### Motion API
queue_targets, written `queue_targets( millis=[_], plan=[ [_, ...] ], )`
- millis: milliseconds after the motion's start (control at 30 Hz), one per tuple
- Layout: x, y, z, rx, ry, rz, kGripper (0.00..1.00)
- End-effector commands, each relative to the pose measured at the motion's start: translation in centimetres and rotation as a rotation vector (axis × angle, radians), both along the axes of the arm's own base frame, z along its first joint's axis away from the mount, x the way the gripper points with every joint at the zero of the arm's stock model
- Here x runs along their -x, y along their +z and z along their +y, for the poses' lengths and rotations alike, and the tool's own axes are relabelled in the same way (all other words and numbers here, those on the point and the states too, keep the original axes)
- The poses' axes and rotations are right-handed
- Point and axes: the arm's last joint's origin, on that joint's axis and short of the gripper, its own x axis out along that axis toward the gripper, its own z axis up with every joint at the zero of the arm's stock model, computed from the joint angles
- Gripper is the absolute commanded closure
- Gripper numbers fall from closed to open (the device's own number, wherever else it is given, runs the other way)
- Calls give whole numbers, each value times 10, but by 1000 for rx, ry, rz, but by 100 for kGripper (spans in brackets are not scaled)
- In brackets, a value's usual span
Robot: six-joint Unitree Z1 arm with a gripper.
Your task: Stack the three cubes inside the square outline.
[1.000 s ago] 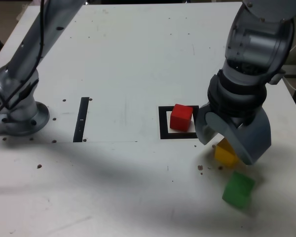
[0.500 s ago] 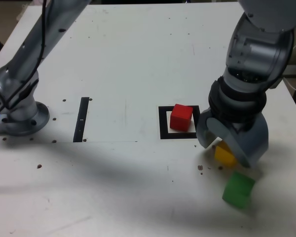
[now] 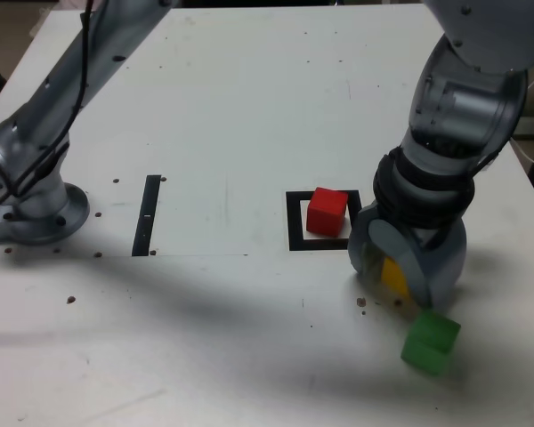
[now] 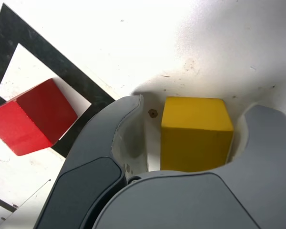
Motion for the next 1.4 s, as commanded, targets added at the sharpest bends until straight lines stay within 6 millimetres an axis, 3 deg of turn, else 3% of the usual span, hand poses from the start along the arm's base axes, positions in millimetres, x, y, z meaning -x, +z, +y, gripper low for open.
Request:
queue_targets(
  millis=[0, 267, 467, 667, 867, 933, 1167, 1367],
  plan=[
    [-1, 1, 0, 4, 6, -4, 55],
    [-1, 6, 0, 9, 10, -3, 69],
    [0, 11, 0, 10, 10, -3, 73],
    [10, 38, 6, -2, 29, -34, 73],
    [36, 80, 33, -10, 104, -82, 72],
    [44, 86, 45, -10, 135, -79, 72],
    [64, 83, 80, -8, 243, -52, 72],
    [69, 74, 91, 11, 301, -39, 72]
  ],
)
